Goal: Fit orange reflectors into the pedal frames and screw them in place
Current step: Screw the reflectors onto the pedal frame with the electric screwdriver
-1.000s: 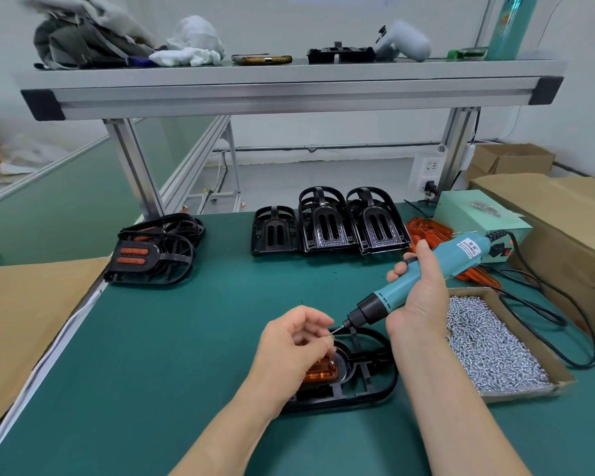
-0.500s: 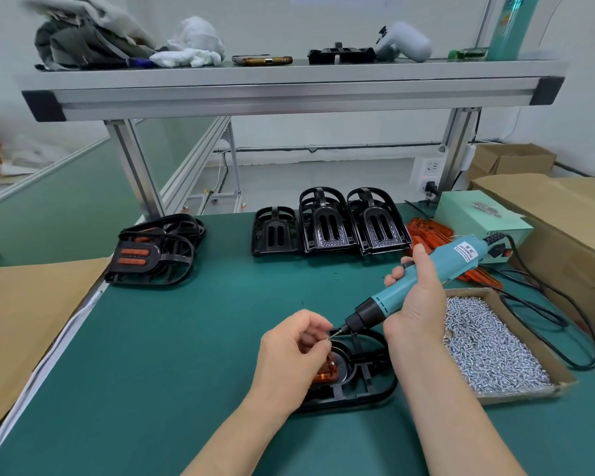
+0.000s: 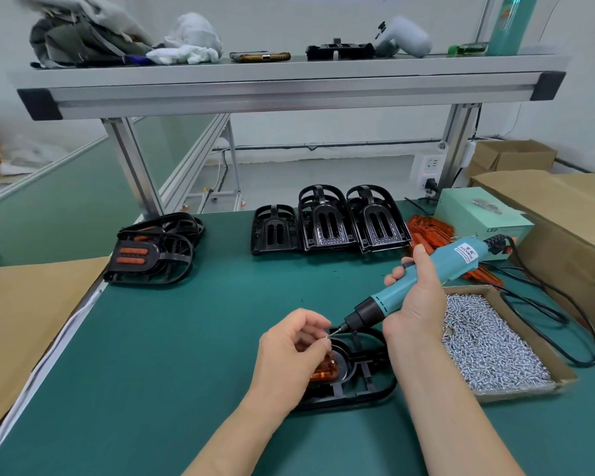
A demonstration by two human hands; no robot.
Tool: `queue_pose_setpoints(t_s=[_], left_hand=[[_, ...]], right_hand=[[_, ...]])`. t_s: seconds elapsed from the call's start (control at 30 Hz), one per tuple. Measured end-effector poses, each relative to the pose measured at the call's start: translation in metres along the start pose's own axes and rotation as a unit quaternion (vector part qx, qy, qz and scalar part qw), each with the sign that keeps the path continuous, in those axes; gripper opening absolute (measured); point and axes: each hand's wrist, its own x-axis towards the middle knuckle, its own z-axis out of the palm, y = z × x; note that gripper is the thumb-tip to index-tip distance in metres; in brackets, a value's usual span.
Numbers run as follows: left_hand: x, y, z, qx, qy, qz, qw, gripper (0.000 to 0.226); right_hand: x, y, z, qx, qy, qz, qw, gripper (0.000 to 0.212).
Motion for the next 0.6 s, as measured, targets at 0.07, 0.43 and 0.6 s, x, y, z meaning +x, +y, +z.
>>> queue_pose_setpoints(t_s=[0.07, 0.43, 0.6], left_hand=[[-0.001, -0.002, 0.002, 0.023, 0.012, 0.021, 0.999, 0.040], [-0.005, -0.010, 0.009, 0.224, 0.115, 0.286, 0.925, 0.013], [-0.005, -0.014, 0.006, 0.249, 0.109, 0.302, 0.914, 0.013]], right_hand=[[-0.001, 0.001, 0.000, -0.004, 0.002, -0.007, 1.000, 0.019], [-0.001, 0.011, 0.001, -0.033, 0.070, -0.006, 0.997, 0.028], [-0.003, 0.014, 0.001, -0.048, 0.060, -0.015, 0.997, 0.027]])
